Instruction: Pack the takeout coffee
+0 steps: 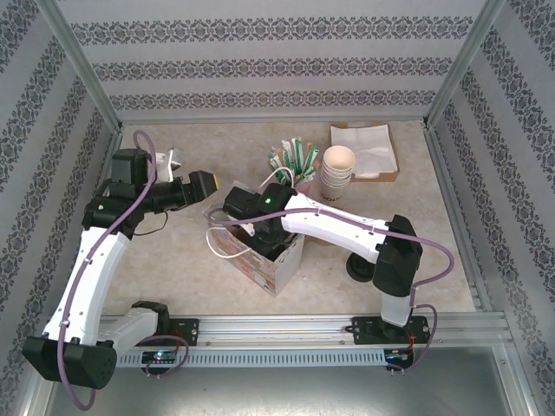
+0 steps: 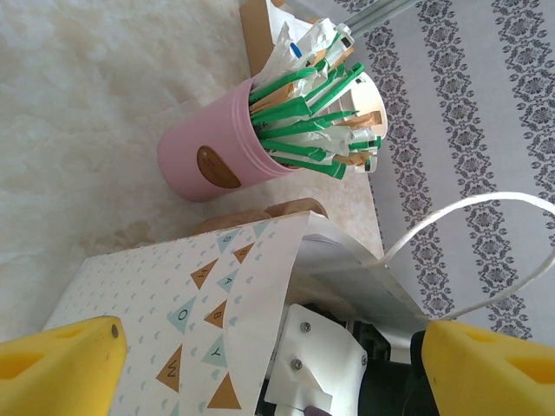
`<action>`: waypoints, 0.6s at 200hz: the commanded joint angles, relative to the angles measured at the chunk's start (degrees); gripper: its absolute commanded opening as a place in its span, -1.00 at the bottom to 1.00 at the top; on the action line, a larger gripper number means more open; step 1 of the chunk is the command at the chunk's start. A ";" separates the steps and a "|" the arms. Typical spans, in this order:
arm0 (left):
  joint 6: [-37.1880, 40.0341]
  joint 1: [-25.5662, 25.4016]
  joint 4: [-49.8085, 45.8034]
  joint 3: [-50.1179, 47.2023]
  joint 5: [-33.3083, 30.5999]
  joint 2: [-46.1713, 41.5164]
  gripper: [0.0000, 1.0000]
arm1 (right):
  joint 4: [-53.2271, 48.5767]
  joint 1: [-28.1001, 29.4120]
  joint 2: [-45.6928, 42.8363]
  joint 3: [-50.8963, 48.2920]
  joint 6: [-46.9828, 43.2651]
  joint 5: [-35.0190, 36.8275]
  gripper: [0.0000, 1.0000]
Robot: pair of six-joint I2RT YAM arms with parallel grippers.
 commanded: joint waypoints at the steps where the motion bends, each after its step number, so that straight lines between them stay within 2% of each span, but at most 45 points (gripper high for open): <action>1: 2.26 -0.26 -0.98 0.32 1.05 0.61 0.78 | 0.39 -0.42 0.03 -2.63 -0.14 -0.08 0.13; 57: 5.59 -0.83 -3.52 0.04 0.03 2.06 0.78 | 2.86 -0.50 -0.66 -5.53 -0.25 -0.53 0.12; 120: 8.97 -1.97 -7.27 0.75 -4.47 4.34 0.76 | 2.52 -0.43 -1.21 -7.75 -1.01 -1.74 0.12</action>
